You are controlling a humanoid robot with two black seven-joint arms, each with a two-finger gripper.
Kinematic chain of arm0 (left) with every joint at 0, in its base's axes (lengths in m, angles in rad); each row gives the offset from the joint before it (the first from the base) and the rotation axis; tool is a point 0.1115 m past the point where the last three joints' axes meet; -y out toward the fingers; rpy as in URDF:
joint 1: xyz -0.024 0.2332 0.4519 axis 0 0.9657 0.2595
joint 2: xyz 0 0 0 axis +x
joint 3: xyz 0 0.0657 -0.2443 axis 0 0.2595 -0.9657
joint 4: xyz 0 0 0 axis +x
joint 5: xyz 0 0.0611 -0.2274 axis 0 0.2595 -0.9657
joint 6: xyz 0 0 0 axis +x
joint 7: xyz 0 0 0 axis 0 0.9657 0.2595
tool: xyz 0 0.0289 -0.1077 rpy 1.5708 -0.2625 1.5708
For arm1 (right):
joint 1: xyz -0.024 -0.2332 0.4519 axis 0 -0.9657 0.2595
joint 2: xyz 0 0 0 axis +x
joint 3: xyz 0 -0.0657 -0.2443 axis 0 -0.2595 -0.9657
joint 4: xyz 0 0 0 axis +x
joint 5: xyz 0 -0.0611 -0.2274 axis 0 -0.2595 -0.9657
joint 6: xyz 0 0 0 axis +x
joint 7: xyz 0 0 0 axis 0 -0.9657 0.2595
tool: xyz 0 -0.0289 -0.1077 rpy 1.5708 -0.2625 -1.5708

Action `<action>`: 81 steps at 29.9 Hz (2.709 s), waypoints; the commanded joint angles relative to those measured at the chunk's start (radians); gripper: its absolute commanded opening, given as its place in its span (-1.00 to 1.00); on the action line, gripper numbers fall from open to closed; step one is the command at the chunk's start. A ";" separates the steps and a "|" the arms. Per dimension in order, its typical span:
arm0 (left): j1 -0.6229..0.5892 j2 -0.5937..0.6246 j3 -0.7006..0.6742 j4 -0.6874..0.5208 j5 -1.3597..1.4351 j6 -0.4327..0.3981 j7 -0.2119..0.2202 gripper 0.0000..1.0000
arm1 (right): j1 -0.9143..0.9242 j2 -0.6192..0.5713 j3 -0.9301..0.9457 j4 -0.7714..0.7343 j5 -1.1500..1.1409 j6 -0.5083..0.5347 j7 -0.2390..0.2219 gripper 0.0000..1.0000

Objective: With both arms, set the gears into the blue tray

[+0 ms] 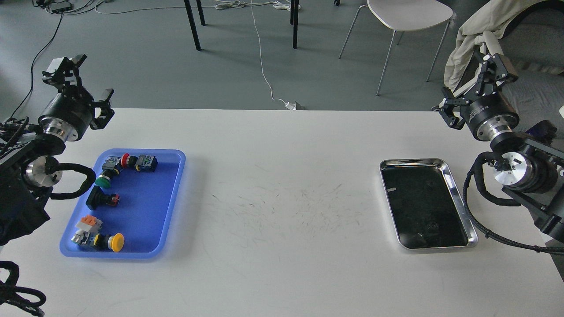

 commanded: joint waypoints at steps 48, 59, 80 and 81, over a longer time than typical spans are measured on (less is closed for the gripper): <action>-0.018 -0.023 0.000 0.000 0.067 0.000 -0.051 0.97 | 0.074 -0.100 -0.040 -0.037 -0.190 0.091 0.000 0.99; -0.017 -0.021 0.000 0.000 0.069 0.000 -0.051 0.97 | 0.113 -0.099 -0.135 -0.027 -0.317 0.075 0.000 0.99; -0.015 -0.020 -0.008 0.000 0.064 0.000 -0.051 0.97 | 0.396 -0.236 -0.588 -0.029 -1.214 0.206 0.000 0.97; -0.015 -0.021 -0.008 0.000 0.064 0.000 -0.051 0.97 | 0.397 -0.236 -0.588 -0.030 -1.280 0.207 0.000 0.97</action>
